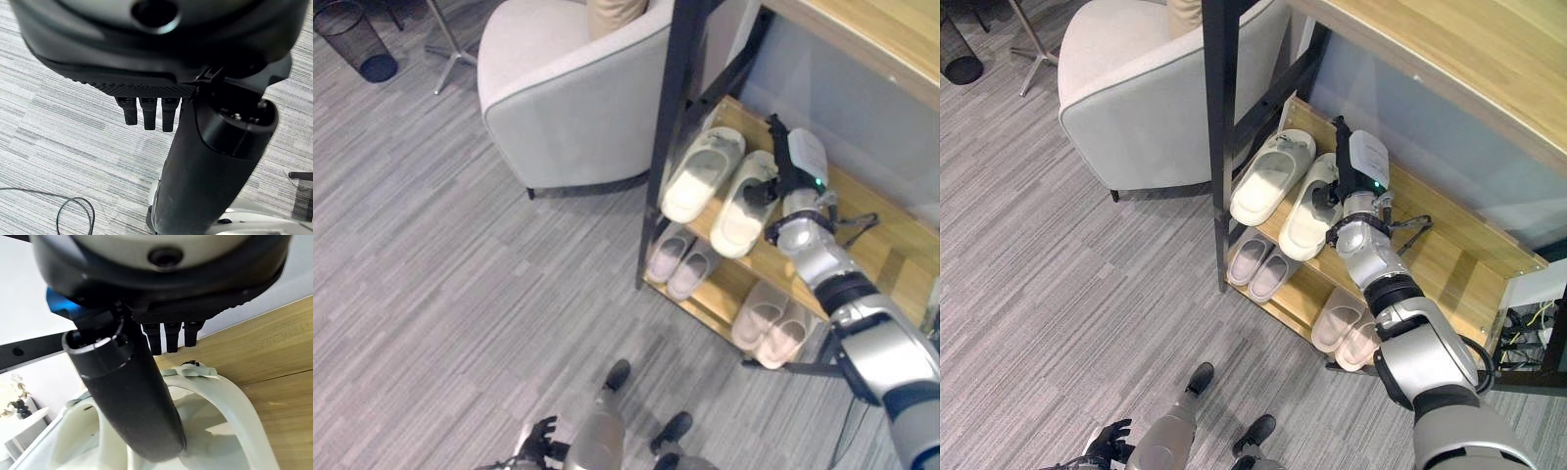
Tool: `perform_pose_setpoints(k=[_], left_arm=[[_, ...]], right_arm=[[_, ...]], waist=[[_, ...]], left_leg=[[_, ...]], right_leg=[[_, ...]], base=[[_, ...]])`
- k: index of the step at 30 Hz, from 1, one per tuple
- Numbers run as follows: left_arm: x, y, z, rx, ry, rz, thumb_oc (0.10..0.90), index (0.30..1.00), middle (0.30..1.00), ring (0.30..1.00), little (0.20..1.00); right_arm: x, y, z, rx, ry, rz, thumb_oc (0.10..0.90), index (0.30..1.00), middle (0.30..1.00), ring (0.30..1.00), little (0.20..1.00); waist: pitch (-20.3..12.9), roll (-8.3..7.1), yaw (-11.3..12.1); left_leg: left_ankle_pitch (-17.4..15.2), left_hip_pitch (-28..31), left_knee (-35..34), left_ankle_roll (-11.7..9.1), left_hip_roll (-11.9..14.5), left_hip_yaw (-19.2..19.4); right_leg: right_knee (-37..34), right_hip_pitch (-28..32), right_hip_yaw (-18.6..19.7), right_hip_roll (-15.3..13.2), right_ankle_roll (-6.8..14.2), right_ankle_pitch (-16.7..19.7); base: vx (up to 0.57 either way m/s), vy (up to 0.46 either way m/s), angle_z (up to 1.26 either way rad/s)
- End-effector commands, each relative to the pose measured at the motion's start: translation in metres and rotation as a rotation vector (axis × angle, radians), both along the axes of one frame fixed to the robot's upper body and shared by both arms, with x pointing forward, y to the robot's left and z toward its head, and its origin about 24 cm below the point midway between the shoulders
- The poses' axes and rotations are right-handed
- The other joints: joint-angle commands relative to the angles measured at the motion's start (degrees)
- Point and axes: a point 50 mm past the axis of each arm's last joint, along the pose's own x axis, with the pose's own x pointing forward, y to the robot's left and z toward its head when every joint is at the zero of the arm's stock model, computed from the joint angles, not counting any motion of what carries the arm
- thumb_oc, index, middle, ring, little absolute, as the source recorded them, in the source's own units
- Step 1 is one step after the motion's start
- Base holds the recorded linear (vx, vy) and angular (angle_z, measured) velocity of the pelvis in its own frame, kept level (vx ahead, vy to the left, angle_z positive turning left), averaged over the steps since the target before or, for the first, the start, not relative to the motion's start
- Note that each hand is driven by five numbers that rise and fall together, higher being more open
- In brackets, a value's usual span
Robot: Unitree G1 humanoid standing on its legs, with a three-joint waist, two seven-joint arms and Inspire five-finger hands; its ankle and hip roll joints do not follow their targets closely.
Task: Arrange the slippers neatly on the shoe rack.
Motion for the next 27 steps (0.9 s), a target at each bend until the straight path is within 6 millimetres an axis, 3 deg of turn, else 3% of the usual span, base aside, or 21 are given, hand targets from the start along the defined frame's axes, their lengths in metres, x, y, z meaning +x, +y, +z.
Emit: perform_pose_setpoints(k=[1, 9, 18, 27], left_arm=[[-0.016, -0.014, -0.008, -0.010, 0.057, -0.036, 0.800, 0.900, 0.900, 0.900, 0.900], [-0.013, -0.018, -0.008, -0.014, 0.053, -0.049, 0.800, 0.900, 0.900, 0.900, 0.900], [-0.015, -0.022, -0.009, -0.022, 0.062, -0.054, 0.800, 0.900, 0.900, 0.900, 0.900], [-0.022, -0.020, -0.011, -0.022, 0.097, -0.040, 0.800, 0.900, 0.900, 0.900, 0.900]], right_arm=[[-0.005, 0.010, 0.046, -0.052, -0.199, 0.065, 0.800, 0.900, 0.900, 0.900, 0.900], [-0.018, 0.015, 0.041, -0.066, -0.246, 0.126, 0.800, 0.900, 0.900, 0.900, 0.900], [-0.044, 0.014, 0.023, -0.009, -0.293, 0.183, 0.800, 0.900, 0.900, 0.900, 0.900], [-0.083, 0.011, -0.032, 0.610, -0.270, 0.244, 0.800, 0.900, 0.900, 0.900, 0.900]], waist=[[-3.26, 0.65, -0.50], [-3.64, 1.46, -1.72], [-3.66, 2.05, -3.26], [-4.88, 2.83, -5.32]], left_leg=[[-3.24, 4.15, -3.15, -2.74, 1.87, 3.25], [-3.12, 4.28, -3.15, -3.01, 2.10, 3.91], [-3.01, 4.39, -3.15, -3.06, 2.55, 4.42], [-3.79, 5.81, -3.15, -2.37, 2.59, 5.61]], right_leg=[[2.96, 0.52, 2.41, -4.74, 5.67, -1.20], [2.51, 0.52, 2.83, -4.61, 5.56, -1.09], [2.11, 0.38, 3.28, -4.41, 5.54, -0.80], [1.61, 0.91, 4.25, -4.64, 5.62, -0.16]], base=[[0.00, 0.004, -0.07], [-0.03, -0.002, -0.01], [-0.04, -0.002, -0.03], [0.00, 0.021, -0.05]])
